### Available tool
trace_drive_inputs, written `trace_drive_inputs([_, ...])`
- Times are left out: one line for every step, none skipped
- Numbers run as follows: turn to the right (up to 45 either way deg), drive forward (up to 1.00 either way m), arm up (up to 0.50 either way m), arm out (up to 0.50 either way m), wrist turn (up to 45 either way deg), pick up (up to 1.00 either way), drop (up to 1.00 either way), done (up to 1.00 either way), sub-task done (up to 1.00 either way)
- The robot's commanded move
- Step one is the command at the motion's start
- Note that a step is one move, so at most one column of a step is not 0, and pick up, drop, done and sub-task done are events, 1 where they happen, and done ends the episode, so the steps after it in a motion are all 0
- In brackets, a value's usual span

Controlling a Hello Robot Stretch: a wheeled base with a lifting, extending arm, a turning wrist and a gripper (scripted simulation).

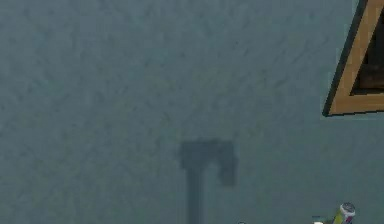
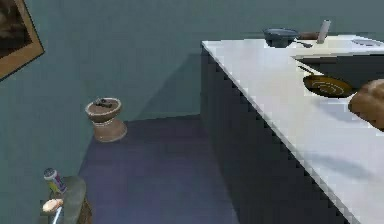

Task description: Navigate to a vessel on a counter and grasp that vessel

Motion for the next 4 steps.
trace_drive_inputs([-39.0,0.0,0.0,0.0,0.0,0.0,0.0,0.0,0.0])
trace_drive_inputs([45.0,0.0,0.0,0.0,0.0,0.0,0.0,0.0,0.0])
trace_drive_inputs([45.0,0.0,0.0,0.0,0.0,0.0,0.0,0.0,0.0])
trace_drive_inputs([3.0,0.0,0.0,0.0,0.0,0.0,0.0,0.0,0.0])
